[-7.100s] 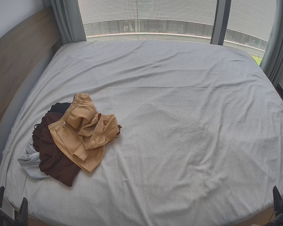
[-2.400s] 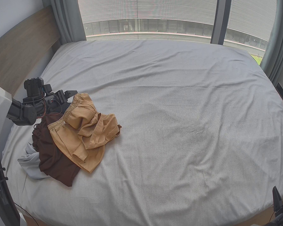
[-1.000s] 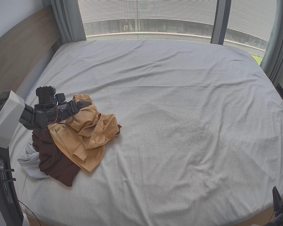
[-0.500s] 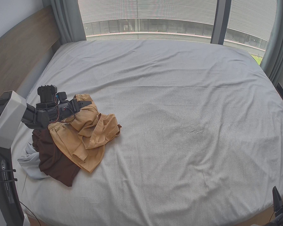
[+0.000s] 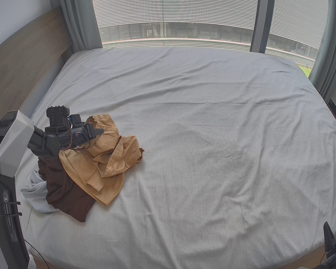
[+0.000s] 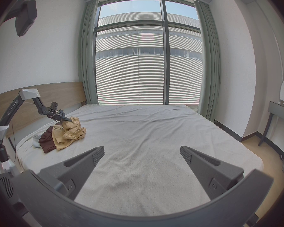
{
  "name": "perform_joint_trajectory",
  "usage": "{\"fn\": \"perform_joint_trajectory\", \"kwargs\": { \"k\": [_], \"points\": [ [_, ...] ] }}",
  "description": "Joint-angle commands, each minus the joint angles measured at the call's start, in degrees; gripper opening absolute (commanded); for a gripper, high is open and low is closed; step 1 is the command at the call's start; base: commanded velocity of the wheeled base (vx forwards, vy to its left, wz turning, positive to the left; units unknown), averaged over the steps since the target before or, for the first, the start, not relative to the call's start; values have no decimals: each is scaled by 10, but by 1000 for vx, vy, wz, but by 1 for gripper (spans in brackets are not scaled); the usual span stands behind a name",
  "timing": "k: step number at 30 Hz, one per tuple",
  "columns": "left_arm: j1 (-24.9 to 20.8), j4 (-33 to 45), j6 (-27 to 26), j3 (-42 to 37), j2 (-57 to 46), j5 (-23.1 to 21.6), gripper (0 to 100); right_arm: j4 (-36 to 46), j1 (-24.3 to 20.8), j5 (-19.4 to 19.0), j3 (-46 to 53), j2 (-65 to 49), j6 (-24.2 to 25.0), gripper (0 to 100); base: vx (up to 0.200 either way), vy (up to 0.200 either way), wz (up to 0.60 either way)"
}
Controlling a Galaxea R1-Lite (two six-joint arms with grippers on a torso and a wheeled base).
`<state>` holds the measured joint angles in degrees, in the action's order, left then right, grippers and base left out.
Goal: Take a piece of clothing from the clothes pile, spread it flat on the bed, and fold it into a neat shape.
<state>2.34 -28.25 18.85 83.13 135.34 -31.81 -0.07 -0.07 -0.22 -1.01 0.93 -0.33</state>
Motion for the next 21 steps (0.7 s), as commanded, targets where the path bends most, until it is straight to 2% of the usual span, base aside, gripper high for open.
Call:
{"fn": "perform_joint_trajectory", "kwargs": {
  "k": [1, 8, 12, 18, 21],
  "points": [
    [1, 0, 9, -14, -17, -3, 0, 0, 0, 0, 9, -2, 0, 100, 0, 0, 0],
    [-1, -3, 131, -73, -105, -5, 0, 0, 0, 0, 9, -2, 0, 100, 0, 0, 0],
    [0, -4, 167, -83, -112, -5, 0, 0, 0, 0, 9, -2, 0, 100, 0, 0, 0],
    [3, -4, 180, -104, -112, -5, 0, 1, 0, 0, 9, -2, 0, 100, 0, 0, 0],
    [-5, -8, 236, -120, -123, -5, 0, 0, 0, 0, 9, -2, 0, 100, 0, 0, 0]
  ]
}}
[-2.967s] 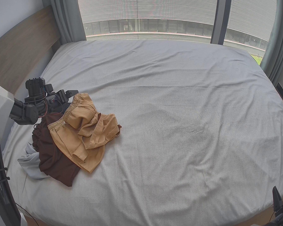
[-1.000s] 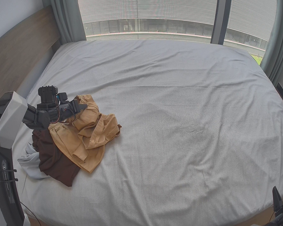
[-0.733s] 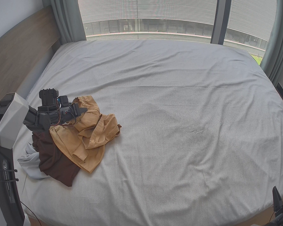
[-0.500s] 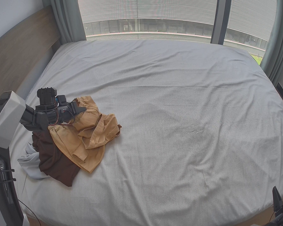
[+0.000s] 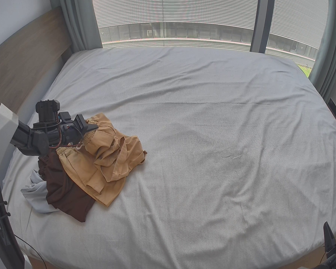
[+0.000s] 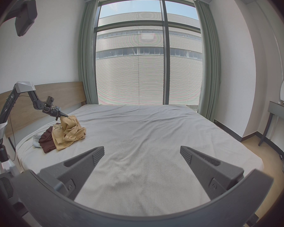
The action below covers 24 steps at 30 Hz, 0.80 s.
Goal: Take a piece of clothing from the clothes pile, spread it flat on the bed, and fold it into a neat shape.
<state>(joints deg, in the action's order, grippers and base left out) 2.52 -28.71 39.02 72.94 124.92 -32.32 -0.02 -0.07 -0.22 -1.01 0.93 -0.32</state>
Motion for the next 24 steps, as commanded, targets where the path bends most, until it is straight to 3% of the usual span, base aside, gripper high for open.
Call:
{"fn": "perform_joint_trajectory", "kwargs": {
  "k": [1, 11, 24],
  "points": [
    [-9, -5, 48, -20, -22, 0, 0, -1, 0, 0, 9, -2, 0, 100, 0, 0, 0],
    [-9, -145, 223, -56, -25, 0, 0, 0, 0, 0, 9, -2, 0, 100, 0, 0, 0],
    [-39, -232, 334, -124, -49, -2, 0, -1, 0, 0, 9, -2, 0, 100, 0, 0, 0]
  ]
}}
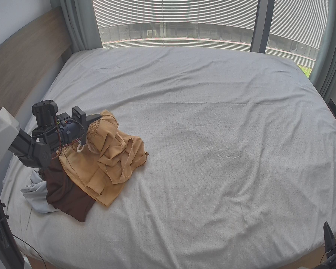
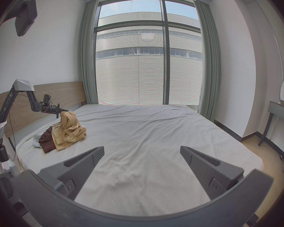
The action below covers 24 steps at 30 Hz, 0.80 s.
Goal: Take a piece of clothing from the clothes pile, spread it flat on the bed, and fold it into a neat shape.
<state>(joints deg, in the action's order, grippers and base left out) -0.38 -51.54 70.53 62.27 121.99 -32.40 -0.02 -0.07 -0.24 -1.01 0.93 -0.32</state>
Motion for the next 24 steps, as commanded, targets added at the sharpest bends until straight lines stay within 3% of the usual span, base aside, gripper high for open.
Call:
{"fn": "perform_joint_trajectory", "kwargs": {
  "k": [1, 12, 24],
  "points": [
    [-16, -5, 33, -21, -28, -2, 0, 0, 0, 0, 9, -2, 0, 100, 0, 0, 0],
    [-67, -60, 115, -75, -90, -28, 0, 0, 0, 0, 9, -2, 0, 100, 0, 0, 0],
    [-135, -102, 155, -105, -139, -27, 0, 0, 0, 0, 9, -2, -1, 100, 0, 0, 0]
  ]
}}
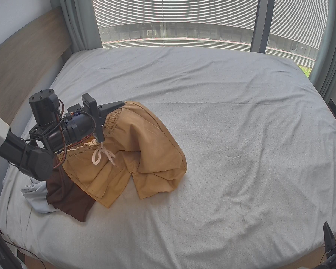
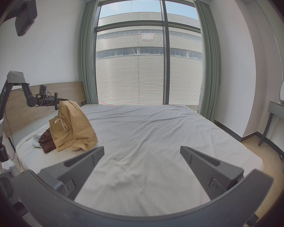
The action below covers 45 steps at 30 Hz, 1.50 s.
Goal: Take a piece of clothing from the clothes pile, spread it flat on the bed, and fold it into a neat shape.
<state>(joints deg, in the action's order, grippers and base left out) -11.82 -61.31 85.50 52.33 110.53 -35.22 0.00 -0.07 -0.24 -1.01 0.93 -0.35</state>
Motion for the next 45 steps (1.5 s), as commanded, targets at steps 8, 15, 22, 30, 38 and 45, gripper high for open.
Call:
{"fn": "perform_joint_trajectory", "kwargs": {
  "k": [8, 15, 22, 30, 38, 45],
  "points": [
    [-63, -4, 20, -15, -54, 7, 0, 0, 0, 0, 9, -2, -1, 100, 0, 0, 0],
    [-99, -3, 29, -21, -71, 11, 0, 0, 0, 0, 9, -2, -1, 100, 0, 0, 0],
    [-135, -1, 36, -17, -83, 26, 0, -1, 0, 0, 9, -2, -1, 100, 0, 0, 0],
    [-172, -1, 36, 16, -73, 30, 0, -1, 0, 0, 9, -2, -1, 100, 0, 0, 0],
    [-224, 3, 36, 55, -70, 42, 0, 0, 0, 0, 9, -2, -1, 100, 0, 0, 0],
    [-261, 11, 36, 89, -44, 64, 0, 0, 0, 0, 9, -2, -1, 100, 0, 0, 0]
  ]
}}
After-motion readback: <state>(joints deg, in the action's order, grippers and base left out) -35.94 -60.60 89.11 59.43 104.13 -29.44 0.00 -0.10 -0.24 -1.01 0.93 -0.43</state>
